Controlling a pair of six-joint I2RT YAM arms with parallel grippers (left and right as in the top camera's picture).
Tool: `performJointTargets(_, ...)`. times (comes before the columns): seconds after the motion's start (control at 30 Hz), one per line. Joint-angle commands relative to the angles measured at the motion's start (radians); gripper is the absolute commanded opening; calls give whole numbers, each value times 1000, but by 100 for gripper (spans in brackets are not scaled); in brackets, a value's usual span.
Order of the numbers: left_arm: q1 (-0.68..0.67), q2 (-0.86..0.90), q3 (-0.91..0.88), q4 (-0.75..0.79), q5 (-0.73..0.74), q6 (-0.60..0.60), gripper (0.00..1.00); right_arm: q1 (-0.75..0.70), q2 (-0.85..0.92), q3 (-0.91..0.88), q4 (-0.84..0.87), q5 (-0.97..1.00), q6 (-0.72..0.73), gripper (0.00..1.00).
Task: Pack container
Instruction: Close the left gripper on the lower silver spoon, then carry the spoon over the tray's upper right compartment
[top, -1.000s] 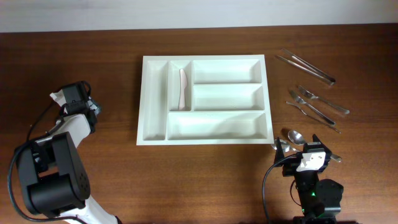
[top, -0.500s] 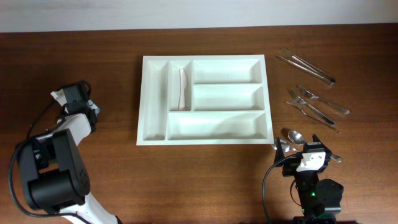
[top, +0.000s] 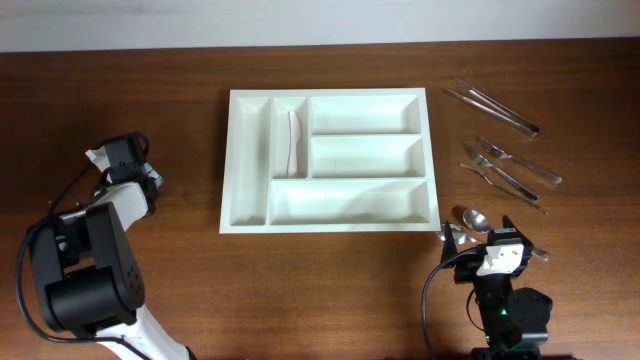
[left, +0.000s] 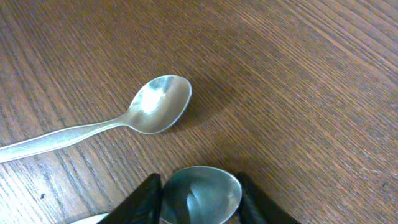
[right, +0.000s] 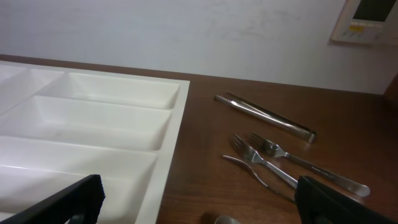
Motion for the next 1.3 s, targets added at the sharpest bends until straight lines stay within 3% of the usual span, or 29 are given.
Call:
performJointTargets(0.0,5,22,11,-11,7,12,37,9,0,-5,-7,8,11,99)
performJointTargets(0.37,5,22,18,-11,8,12,22,9,0,-5,-7,8,12,99)
performJointTargets(0.57,2,22,67,-67,8,12,2,9,0,-5,-7,8,12,99)
performJointTargets(1.27,-102,-60,225,-226,83,14,2,9,0,-5,-7,8,12,99)
